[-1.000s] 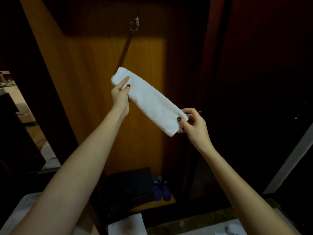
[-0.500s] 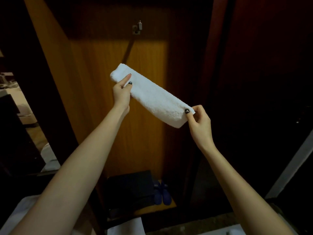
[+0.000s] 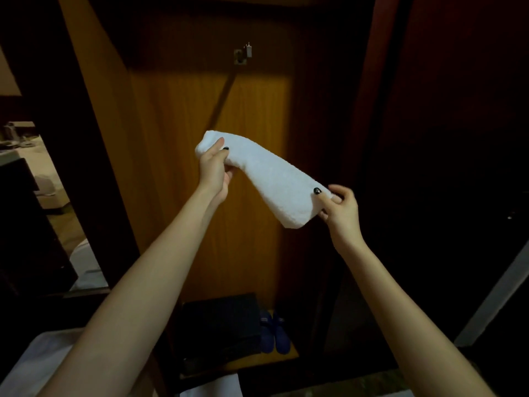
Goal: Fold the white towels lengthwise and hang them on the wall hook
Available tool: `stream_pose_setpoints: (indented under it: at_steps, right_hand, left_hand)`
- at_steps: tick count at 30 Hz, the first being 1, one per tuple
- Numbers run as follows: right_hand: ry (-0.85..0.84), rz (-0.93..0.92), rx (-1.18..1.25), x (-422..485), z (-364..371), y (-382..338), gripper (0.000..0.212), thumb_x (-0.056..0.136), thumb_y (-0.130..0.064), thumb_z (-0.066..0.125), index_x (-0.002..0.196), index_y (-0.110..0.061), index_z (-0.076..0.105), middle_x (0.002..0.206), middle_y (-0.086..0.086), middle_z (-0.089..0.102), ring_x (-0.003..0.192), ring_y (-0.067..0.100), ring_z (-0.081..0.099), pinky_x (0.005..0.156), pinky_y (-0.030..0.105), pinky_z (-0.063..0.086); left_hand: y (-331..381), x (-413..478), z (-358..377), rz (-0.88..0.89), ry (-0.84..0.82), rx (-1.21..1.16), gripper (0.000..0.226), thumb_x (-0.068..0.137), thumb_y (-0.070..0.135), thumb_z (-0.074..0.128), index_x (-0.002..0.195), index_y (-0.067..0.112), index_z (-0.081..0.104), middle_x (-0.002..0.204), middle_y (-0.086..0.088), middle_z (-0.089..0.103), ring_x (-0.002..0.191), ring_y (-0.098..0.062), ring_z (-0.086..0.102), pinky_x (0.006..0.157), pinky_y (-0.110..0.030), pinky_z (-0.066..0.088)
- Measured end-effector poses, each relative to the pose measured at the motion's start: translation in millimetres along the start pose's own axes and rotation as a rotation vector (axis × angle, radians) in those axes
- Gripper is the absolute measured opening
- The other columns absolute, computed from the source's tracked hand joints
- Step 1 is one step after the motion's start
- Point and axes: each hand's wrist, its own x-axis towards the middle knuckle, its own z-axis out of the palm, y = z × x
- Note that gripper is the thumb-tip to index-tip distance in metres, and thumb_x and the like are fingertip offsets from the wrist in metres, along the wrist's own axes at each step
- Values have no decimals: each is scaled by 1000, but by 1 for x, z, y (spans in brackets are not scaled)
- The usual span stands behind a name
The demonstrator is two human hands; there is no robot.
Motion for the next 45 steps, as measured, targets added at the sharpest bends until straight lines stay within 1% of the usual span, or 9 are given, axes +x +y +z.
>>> stream_pose_setpoints:
  at_steps: [3,7,9,13,16,21,29,33,45]
  right_hand:
    - [-61,140,41,-3,9,14,28,99,-27,54,100,-2,66,87,9,66,80,22,61,66,27,47]
    - [-225,344,274,-4,15,19,51,102,-43,39,83,-4,66,77,8,72,72,19,69,63,28,55]
    - [-352,279,171,-3,21,24,34,98,-39,52,102,-8,67,98,6,73,92,20,70,70,27,56]
    - [-584,240,80,-7,41,26,65,85,-49,58,142,-21,45,130,-4,59,111,9,61,86,28,51]
    - [-693,221,68,-6,51,24,40,93,-39,58,127,-17,61,116,1,69,99,16,69,79,28,54]
    - [-760,183,-111,-7,45,28,16,91,-23,65,100,-10,67,103,5,74,98,21,70,77,28,58]
    - [-519,-4,-276,-12,35,23,11,93,-23,65,98,-19,56,95,-2,72,80,10,73,62,30,59]
    - [-491,-49,-212,-15,28,20,18,89,-13,68,100,-21,58,105,0,63,73,-1,67,50,14,47]
    - [-396,-96,-226,-22,13,1,22,91,-21,66,72,-12,64,61,-10,65,53,-2,54,49,12,40]
  left_hand:
    - [4,-3,5,6,-29,-48,42,97,0,43,138,7,45,127,-14,54,110,-25,59,78,-31,56]
    - [10,-5,1,2,-135,6,33,98,16,50,130,8,56,129,-14,60,118,-27,59,94,-38,52]
    - [15,-7,-4,-39,-272,-14,39,99,26,50,133,8,53,129,-15,60,118,-26,59,97,-41,50]
    - [20,-8,-9,-65,-350,-9,39,100,40,43,119,14,65,113,-9,69,98,-19,68,74,-32,56]
    - [23,-5,-13,-111,-310,-41,46,100,48,38,97,20,74,85,-1,73,76,-14,70,63,-28,56]
    - [28,8,-30,-91,-249,-61,44,95,53,44,97,21,73,83,-2,73,75,-16,70,63,-30,56]
    - [18,20,-53,-11,-206,42,42,90,39,59,125,16,60,128,-12,61,113,-24,61,91,-39,52]
    - [10,24,-63,-35,-113,-39,43,89,44,59,121,16,63,121,-10,66,103,-22,65,79,-37,55]
    - [-13,24,-65,-137,-57,-121,45,94,48,49,121,15,62,100,-5,72,88,-19,70,71,-35,56]
